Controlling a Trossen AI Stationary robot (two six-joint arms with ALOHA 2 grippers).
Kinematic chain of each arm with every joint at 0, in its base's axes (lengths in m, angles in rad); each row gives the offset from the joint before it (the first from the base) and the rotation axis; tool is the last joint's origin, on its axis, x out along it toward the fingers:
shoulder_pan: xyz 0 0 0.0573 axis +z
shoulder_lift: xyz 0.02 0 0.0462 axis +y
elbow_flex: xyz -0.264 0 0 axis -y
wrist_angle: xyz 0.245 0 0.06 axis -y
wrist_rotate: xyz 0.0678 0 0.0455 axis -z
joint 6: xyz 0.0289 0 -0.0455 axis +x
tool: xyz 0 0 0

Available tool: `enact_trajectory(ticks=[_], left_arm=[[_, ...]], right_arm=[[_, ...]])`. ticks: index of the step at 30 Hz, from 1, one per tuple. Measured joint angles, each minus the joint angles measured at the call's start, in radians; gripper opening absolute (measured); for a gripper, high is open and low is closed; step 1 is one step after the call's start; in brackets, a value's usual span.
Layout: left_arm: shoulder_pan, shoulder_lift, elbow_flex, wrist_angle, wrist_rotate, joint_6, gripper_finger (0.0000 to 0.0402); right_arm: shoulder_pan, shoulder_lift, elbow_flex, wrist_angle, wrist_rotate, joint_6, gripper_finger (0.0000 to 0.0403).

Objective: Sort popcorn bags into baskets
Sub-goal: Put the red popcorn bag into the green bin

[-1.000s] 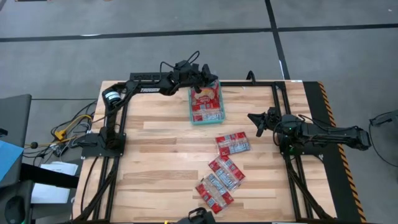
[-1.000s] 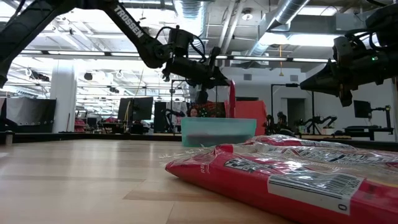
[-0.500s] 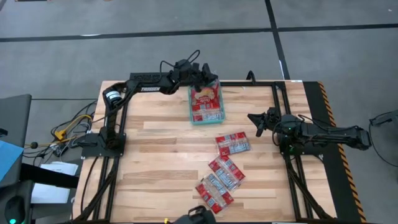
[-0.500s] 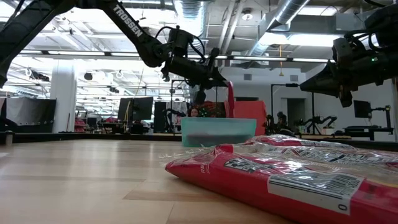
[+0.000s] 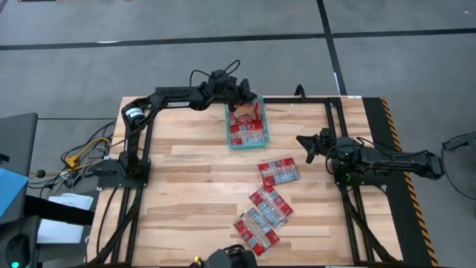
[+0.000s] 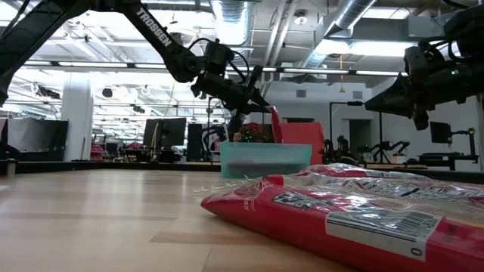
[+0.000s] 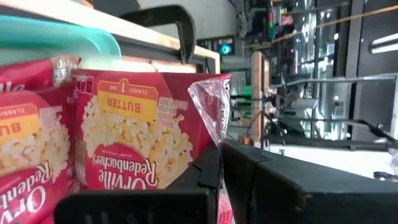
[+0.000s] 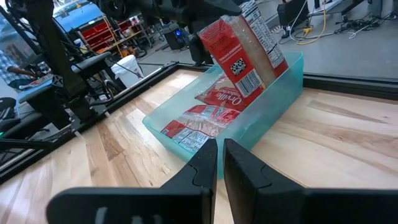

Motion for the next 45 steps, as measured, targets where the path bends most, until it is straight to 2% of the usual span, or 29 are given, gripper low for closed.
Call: enact_trajectory(ticks=[5, 9, 14, 20, 28, 32, 37, 41, 45], left_arm=[[0.023, -0.003, 0.0, -0.041, 0.054, 0.016, 0.0], [0.046, -0.025, 0.0, -0.166, 0.078, 0.073, 0.0], [0.076, -0.078, -0.002, -0.33, 0.042, 0.182, 0.0], [0.079, -0.126, -0.003, -0.545, -0.076, 0.303, 0.0], [0.072, -0.124, -0.003, -0.62, -0.179, 0.352, 0.0008], [0.061, -0.12, -0.003, -0.615, -0.196, 0.358, 0.0039], [0.041, -0.118, -0.002, -0.606, -0.232, 0.375, 0.01], [0.053, -0.118, -0.002, -0.6, -0.255, 0.466, 0.0146], [0.091, -0.118, -0.002, -0.601, -0.215, 0.476, 0.018]], right_arm=[[0.0, 0.0, 0.0, 0.0, 0.0, 0.0, 0.0054], [0.0, 0.0, 0.0, 0.0, 0.001, 0.0, 0.0054], [0.0, 0.0, 0.0, 0.0, 0.002, 0.001, 0.0054], [0.0, 0.0, 0.0, 0.0, 0.003, 0.001, 0.0054], [0.0, 0.0, 0.0, 0.001, 0.003, 0.001, 0.0054], [0.0, 0.0, 0.0, 0.001, 0.003, 0.011, 0.0054], [0.0, 0.0, 0.0, 0.001, 0.003, 0.013, 0.0054], [0.0, 0.0, 0.0, 0.001, 0.003, 0.019, 0.0054], [0.0, 0.0, 0.0, 0.001, 0.003, 0.02, 0.0054]])
